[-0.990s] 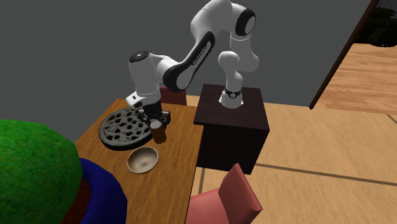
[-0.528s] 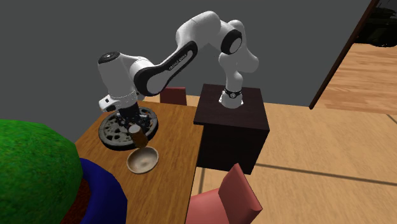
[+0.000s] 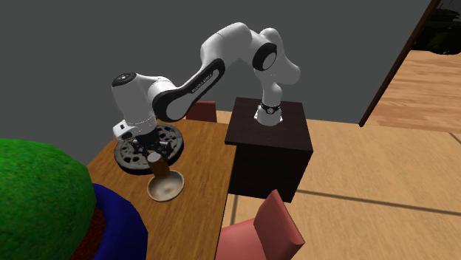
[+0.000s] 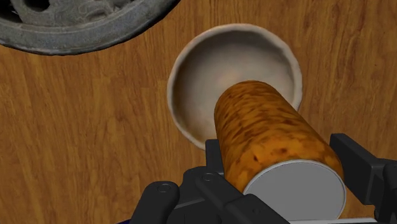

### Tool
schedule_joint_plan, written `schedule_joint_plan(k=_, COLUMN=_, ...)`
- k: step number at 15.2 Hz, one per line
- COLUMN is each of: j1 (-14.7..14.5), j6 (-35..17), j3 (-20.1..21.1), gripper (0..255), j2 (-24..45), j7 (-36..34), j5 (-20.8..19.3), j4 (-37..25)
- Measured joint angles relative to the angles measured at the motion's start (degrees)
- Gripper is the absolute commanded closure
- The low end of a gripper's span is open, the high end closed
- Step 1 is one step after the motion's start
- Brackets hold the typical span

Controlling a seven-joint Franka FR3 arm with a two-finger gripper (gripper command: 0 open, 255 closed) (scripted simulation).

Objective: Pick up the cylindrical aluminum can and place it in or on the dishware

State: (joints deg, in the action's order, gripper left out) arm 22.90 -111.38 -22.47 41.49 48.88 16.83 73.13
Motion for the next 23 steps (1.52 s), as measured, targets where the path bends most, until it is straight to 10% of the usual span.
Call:
schedule_joint_plan(k=19, j1=0.1, j6=-7.7, j3=1.1, gripper=255, j2=4.0, j7=1.1, j5=1.6, j4=3.9)
schedule_joint_plan(k=20, j1=0.1, j6=-7.7, j3=1.1, gripper=0, j2=4.0, j7=1.1, j5=1.6, j4=3.9)
schedule_joint_plan(k=23, j1=0.1, j6=-7.7, j3=1.1, gripper=0, j2=4.0, j7=1.1, j5=1.6, j4=3.9)
